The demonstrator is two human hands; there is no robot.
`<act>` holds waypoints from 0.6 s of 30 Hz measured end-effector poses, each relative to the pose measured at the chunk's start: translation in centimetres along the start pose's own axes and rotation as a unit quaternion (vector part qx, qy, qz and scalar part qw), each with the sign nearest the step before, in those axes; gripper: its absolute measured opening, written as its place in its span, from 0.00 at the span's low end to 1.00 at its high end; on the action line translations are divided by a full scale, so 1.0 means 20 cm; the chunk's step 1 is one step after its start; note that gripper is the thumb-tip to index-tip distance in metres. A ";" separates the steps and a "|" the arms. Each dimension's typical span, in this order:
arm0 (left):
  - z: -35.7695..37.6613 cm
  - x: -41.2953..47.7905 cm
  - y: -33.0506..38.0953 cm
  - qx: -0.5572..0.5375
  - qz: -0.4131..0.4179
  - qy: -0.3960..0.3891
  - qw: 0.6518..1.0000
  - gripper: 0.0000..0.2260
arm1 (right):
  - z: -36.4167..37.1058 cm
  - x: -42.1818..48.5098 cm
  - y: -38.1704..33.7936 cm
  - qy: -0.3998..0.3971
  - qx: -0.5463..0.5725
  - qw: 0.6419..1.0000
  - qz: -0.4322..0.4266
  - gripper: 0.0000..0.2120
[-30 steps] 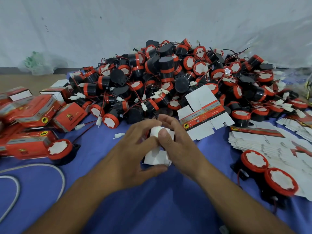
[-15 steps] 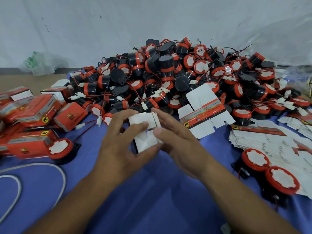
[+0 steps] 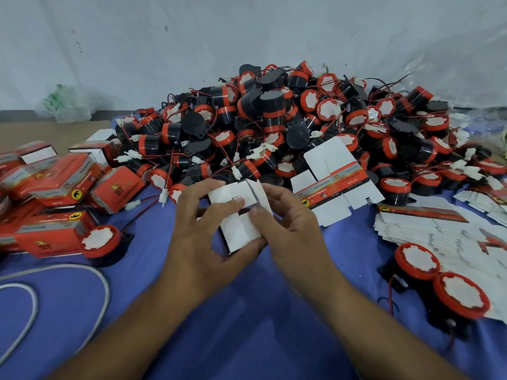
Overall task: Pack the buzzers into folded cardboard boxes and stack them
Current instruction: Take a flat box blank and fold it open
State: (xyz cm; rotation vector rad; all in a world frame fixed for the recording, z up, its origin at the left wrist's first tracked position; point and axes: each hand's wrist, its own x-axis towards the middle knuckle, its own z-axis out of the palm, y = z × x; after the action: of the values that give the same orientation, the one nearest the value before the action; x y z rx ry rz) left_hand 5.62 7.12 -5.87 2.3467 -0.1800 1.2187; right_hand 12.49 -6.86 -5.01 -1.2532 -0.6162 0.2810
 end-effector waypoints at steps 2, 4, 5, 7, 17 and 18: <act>0.01 0.00 0.00 0.005 0.010 0.008 1.000 0.24 | 0.00 0.00 -0.01 -0.003 0.015 1.000 0.009 0.14; 0.01 0.00 0.00 0.007 0.020 0.011 1.000 0.25 | -0.01 0.00 -0.01 -0.006 0.021 1.000 0.013 0.13; 0.01 0.00 -0.01 0.007 0.028 0.010 1.000 0.24 | -0.01 0.00 -0.01 -0.007 0.019 1.000 0.012 0.13; 0.01 0.00 -0.01 0.010 0.047 0.011 0.999 0.24 | -0.01 0.00 -0.01 -0.005 0.010 1.000 0.010 0.13; 0.00 0.01 -0.01 0.030 -0.016 -0.015 0.999 0.23 | -0.02 0.01 -0.04 -0.066 0.080 0.993 0.048 0.16; 0.00 0.01 -0.01 0.034 -0.019 -0.023 0.999 0.23 | -0.02 0.01 -0.04 -0.061 0.082 0.993 0.057 0.17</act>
State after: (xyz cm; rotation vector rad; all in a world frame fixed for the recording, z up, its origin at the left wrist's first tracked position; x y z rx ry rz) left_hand 5.75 7.33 -5.75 2.4274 -0.1092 1.1704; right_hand 12.79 -7.38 -4.22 -1.1207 -0.6145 0.4980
